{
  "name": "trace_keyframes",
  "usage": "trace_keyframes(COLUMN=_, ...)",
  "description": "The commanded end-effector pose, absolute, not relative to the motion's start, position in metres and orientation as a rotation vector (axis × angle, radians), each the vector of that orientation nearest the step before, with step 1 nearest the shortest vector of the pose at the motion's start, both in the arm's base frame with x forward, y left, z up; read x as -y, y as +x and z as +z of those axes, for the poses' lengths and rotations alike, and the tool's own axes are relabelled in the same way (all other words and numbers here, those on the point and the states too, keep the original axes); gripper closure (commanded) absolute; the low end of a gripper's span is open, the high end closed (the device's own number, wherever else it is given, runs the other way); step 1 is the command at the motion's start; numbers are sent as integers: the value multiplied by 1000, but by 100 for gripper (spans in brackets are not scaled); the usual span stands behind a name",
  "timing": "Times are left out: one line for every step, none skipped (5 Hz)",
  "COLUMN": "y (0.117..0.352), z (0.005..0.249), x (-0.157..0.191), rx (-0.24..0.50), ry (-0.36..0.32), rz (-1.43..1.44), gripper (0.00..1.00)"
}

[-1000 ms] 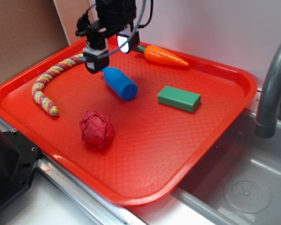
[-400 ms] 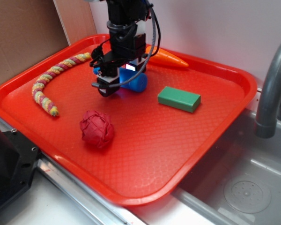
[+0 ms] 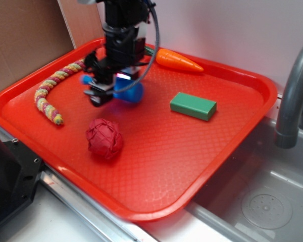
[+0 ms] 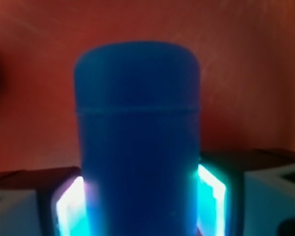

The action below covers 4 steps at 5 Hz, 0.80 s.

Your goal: Grab the blue bottle.

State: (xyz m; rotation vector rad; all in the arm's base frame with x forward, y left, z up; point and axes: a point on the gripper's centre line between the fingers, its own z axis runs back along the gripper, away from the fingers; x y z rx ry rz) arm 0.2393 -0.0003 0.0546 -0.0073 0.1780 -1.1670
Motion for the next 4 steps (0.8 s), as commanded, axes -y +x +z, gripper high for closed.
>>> trace_keyframes(y=180, z=166, x=23, rx=-23, ry=16, rz=-691, gripper=100)
trace_keyframes(y=170, z=215, x=25, rx=0, ry=10, rz=-441, gripper=100)
trace_keyframes(y=169, z=266, x=17, rx=-11, ry=-9, rz=-315, gripper=100)
trace_keyframes(y=170, z=295, x=14, rx=-27, ry=34, rz=-264, gripper=100)
